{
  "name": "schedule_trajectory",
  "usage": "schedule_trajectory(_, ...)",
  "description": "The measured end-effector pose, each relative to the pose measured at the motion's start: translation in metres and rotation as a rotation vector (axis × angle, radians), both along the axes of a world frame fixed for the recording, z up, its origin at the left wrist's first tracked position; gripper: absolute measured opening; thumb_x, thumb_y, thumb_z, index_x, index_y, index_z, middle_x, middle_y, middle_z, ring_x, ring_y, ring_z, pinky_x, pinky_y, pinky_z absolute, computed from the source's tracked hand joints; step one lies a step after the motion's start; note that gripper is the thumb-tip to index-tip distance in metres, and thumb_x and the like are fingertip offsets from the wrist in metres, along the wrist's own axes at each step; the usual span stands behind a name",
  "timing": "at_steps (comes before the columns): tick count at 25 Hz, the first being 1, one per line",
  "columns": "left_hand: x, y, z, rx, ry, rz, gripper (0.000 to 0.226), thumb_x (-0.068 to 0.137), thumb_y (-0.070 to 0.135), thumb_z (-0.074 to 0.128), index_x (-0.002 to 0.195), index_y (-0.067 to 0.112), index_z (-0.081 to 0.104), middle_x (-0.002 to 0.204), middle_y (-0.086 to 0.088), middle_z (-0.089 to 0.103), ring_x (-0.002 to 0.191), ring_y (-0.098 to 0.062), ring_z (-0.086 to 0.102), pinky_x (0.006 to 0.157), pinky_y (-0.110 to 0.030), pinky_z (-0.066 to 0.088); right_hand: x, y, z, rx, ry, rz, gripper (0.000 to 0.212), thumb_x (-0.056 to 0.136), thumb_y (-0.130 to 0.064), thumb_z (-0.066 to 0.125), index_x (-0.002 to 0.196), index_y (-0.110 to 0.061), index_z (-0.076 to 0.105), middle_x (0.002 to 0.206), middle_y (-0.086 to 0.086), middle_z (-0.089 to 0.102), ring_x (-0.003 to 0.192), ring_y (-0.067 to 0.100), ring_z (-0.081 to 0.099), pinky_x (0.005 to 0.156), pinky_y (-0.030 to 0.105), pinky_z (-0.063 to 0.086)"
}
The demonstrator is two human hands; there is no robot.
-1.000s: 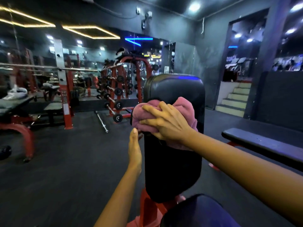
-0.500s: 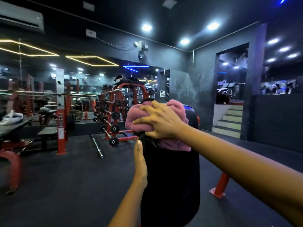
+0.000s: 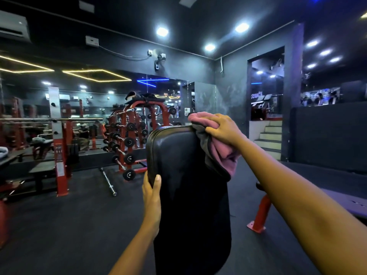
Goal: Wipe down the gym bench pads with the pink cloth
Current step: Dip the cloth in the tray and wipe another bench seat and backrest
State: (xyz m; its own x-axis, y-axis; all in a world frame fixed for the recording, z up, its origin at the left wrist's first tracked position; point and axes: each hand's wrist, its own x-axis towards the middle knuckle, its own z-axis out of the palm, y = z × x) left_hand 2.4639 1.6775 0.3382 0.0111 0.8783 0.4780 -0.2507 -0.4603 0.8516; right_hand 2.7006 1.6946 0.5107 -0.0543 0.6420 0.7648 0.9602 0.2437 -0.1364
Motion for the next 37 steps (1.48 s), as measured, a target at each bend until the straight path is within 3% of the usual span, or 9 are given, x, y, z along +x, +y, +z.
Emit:
schedule_trajectory(6,-0.001,0.005,-0.003,-0.023,0.027,-0.030,0.096,0.061,0.077,0.050,0.144,0.043,0.018,0.152,0.012,0.023,0.139,-0.013,0.027,0.115,-0.048,0.025,-0.013,0.004,-0.016,0.042,0.051,-0.027,0.058,0.069,-0.078,0.043,0.121,-0.054,0.050,0.127,-0.001,0.052,0.114,0.023,0.045,0.099,0.040,0.034)
schedule_trajectory(9,-0.001,0.005,-0.003,-0.028,0.040,-0.006,0.095,0.060,0.076,0.053,0.143,0.044,0.019,0.152,0.011,0.025,0.138,-0.013,0.029,0.115,-0.048,0.027,0.008,0.015,-0.019,0.019,0.261,0.028,0.068,0.063,-0.089,0.038,0.121,-0.056,0.050,0.126,-0.006,0.058,0.114,0.017,0.052,0.104,0.036,0.038)
schedule_trajectory(14,-0.001,0.005,-0.002,-0.021,0.037,-0.004,0.090,0.066,0.071,0.056,0.143,0.041,0.023,0.151,0.009,0.027,0.138,-0.015,0.030,0.115,-0.047,0.026,0.031,0.004,-0.071,-0.005,0.746,0.234,0.048,0.085,-0.044,0.062,0.131,-0.035,0.051,0.129,-0.012,0.056,0.116,0.005,0.049,0.094,0.016,0.032)
schedule_trajectory(18,-0.002,0.001,-0.001,-0.019,0.064,-0.027,0.094,0.062,0.075,0.059,0.143,0.045,0.019,0.153,0.010,0.023,0.140,-0.015,0.028,0.115,-0.048,0.025,0.030,-0.004,-0.132,0.040,0.895,0.275,0.047,0.087,-0.033,0.063,0.131,-0.031,0.049,0.121,-0.017,0.054,0.111,0.002,0.050,0.085,0.004,0.034)
schedule_trajectory(21,-0.002,0.000,0.000,-0.033,0.063,-0.004,0.099,0.062,0.072,0.057,0.145,0.041,0.014,0.154,0.008,0.022,0.140,-0.015,0.027,0.116,-0.046,0.024,0.033,-0.005,-0.180,0.028,0.946,0.263,0.050,0.085,-0.036,0.065,0.132,-0.033,0.048,0.128,-0.014,0.055,0.118,0.006,0.051,0.105,0.027,0.038)
schedule_trajectory(23,-0.001,-0.002,0.000,-0.027,0.075,0.009,0.099,0.063,0.071,0.054,0.147,0.037,0.012,0.154,0.009,0.019,0.140,-0.014,0.025,0.117,-0.045,0.023,0.033,-0.008,-0.213,0.009,0.976,0.220,0.051,0.085,-0.036,0.065,0.133,-0.032,0.047,0.131,-0.010,0.054,0.119,0.010,0.051,0.107,0.035,0.038)
schedule_trajectory(28,-0.002,-0.005,0.002,0.037,0.170,0.045,0.089,0.076,0.057,0.052,0.148,0.033,0.007,0.151,0.014,0.016,0.140,-0.009,0.021,0.118,-0.039,0.020,0.025,-0.018,-0.271,-0.021,1.034,0.182,0.061,0.083,-0.041,0.061,0.139,-0.027,0.042,0.139,-0.006,0.049,0.125,0.012,0.046,0.102,0.026,0.034)
schedule_trajectory(33,-0.017,-0.012,-0.062,0.044,0.296,-0.051,0.075,0.082,0.054,0.057,0.128,0.070,0.000,0.157,0.017,0.005,0.143,-0.004,0.014,0.119,-0.043,0.018,0.022,-0.035,-0.339,-0.116,1.124,0.089,0.062,0.084,-0.041,0.064,0.140,-0.031,0.039,0.144,-0.007,0.044,0.129,0.015,0.043,0.110,0.038,0.033)
schedule_trajectory(37,-0.011,-0.038,-0.130,-0.069,0.321,-0.026,0.082,0.070,0.068,0.057,0.123,0.073,-0.006,0.155,0.020,0.002,0.142,-0.003,0.014,0.118,-0.044,0.021,0.009,-0.051,-0.386,-0.198,1.291,0.055,0.062,0.087,-0.043,0.060,0.142,-0.031,0.036,0.145,-0.007,0.042,0.129,0.014,0.042,0.110,0.038,0.032)
